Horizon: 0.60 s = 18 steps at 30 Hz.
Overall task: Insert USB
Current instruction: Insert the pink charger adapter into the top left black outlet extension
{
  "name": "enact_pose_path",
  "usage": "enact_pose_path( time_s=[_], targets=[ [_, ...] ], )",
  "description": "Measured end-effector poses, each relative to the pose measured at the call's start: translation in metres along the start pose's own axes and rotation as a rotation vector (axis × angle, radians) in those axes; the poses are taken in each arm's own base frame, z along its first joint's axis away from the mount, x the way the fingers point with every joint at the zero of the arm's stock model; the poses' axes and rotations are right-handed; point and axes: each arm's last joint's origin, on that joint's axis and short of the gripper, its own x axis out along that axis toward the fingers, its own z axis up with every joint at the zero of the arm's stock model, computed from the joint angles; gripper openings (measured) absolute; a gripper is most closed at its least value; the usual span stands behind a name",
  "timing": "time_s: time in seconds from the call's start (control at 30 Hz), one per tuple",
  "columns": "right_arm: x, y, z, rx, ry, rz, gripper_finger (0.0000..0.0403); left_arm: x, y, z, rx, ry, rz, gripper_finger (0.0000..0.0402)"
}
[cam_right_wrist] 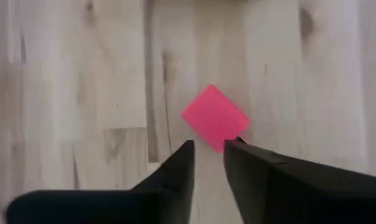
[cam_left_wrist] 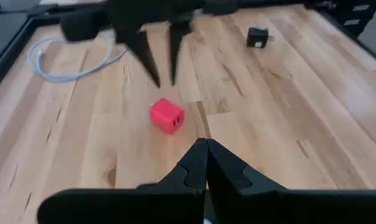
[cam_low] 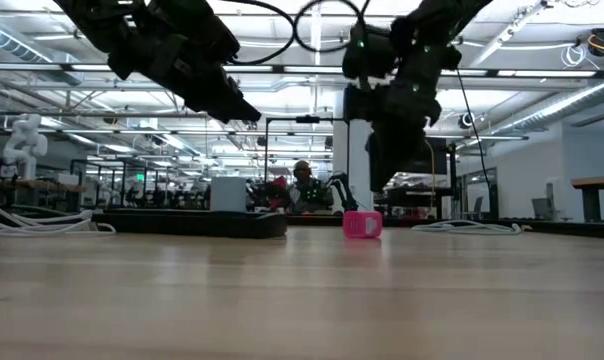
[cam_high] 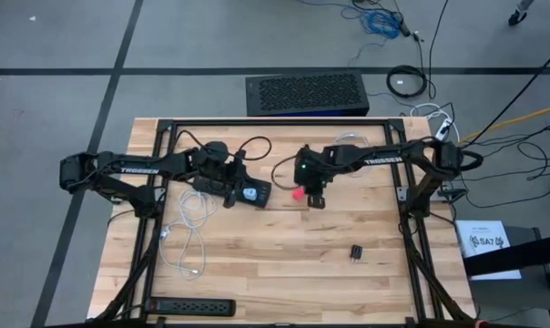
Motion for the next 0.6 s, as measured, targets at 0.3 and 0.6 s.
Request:
enact_pose_path(
  time_s=[0.3,0.6],
  targets=[
    [0.004,0.019,0.011,-0.362,-0.048,-0.078,0.0214,0.0,0.0,-0.006,-0.009,0.042,0.023,0.0013],
    [0.03,0.013,0.008,-0.528,0.04,-0.1,0.0246,0.0,0.0,-0.006,-0.01,0.042,0.023,0.0013]
  ],
)
